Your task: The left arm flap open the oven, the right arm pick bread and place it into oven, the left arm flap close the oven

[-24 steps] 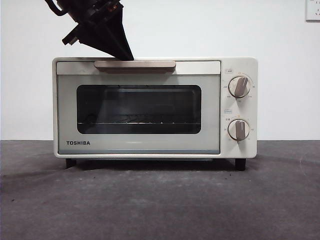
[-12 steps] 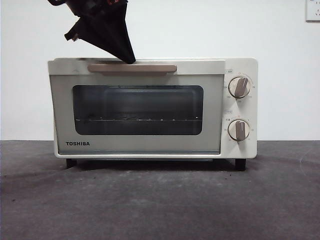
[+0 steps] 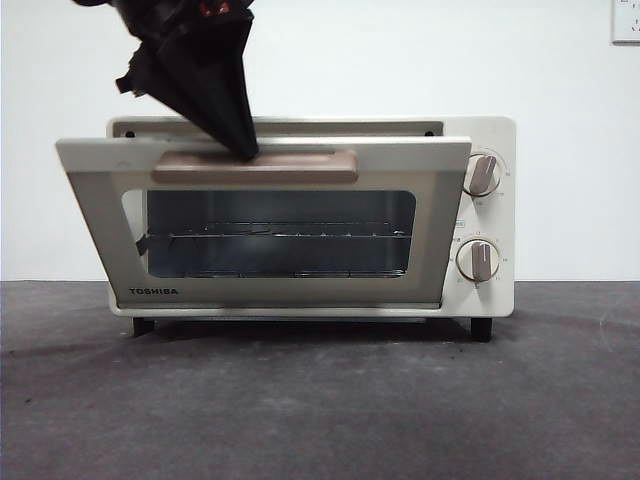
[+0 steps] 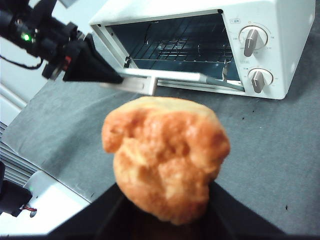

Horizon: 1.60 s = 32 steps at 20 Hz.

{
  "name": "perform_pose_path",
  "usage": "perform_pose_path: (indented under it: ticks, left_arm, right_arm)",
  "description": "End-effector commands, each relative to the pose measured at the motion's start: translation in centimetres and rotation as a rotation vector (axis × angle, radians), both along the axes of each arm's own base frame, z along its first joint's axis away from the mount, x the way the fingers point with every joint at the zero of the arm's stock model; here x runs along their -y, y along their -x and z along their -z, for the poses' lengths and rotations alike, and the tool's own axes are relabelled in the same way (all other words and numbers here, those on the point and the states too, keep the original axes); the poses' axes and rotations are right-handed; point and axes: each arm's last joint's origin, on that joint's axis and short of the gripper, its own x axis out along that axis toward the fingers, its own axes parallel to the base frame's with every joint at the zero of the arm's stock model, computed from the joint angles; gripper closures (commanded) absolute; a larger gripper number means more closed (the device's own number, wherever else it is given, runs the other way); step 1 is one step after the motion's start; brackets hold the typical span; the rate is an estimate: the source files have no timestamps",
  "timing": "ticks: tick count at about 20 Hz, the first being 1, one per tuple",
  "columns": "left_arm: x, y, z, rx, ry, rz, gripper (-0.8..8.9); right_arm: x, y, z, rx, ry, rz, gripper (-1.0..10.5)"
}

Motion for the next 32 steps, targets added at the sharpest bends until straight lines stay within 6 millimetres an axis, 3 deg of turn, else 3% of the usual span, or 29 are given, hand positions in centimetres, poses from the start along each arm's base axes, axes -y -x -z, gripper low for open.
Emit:
perform_pose_path:
  ticks: [1, 11, 23, 27, 32]
  left_arm:
    - [-0.3, 0.7, 1.5, 0.026, 0.000, -0.047, 7.98]
    - [-1.6, 5.5, 6.7, 0.101, 0.200, -0.167, 7.98]
    - [-1.3, 8.2, 11.1, 0.046, 0.201, -0.209, 7.98]
    - [-1.1, 8.8, 10.9, 0.047, 0.213, -0.182, 7.98]
    - [-2.6, 10.1, 6.9, 0.110, 0.322, -0.170, 7.98]
  right_arm:
    - [0.0, 0.1, -0.5, 0.015, -0.012, 0.000, 8.0]
    - [0.0, 0.1, -0.5, 0.015, -0.012, 0.001, 8.0]
    - [0.0, 0.1, -0.5, 0.003, -0.025, 0.008, 8.0]
    - [0.0, 0.1, -0.5, 0.000, -0.028, 0.006, 8.0]
    - [-0.3, -0.5, -0.5, -0.055, -0.062, -0.019, 8.0]
